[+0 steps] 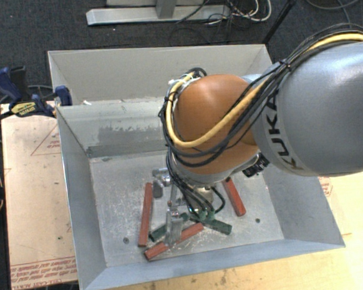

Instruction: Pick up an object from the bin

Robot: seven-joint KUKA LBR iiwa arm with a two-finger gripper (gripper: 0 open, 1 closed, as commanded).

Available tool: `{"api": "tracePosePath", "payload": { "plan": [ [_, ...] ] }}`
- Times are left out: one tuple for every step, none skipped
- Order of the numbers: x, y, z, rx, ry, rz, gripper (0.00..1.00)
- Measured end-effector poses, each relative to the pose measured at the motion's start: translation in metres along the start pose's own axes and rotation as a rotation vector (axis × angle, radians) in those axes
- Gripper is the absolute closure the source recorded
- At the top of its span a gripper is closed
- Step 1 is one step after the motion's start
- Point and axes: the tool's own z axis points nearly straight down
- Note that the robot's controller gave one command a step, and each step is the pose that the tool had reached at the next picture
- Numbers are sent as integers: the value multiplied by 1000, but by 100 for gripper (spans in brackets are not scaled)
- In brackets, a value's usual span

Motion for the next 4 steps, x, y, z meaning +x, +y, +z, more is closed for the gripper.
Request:
{"api": "tracePosePath", "payload": {
  "plan": [
    [-1, -68, 90, 3, 1, -34, 0],
    [-5, -58, 156, -3, -12, 33, 0],
    [-4, -59, 153, -3, -10, 35, 100],
    [-29, -62, 17, -2, -18, -81, 100]
  ]
}}
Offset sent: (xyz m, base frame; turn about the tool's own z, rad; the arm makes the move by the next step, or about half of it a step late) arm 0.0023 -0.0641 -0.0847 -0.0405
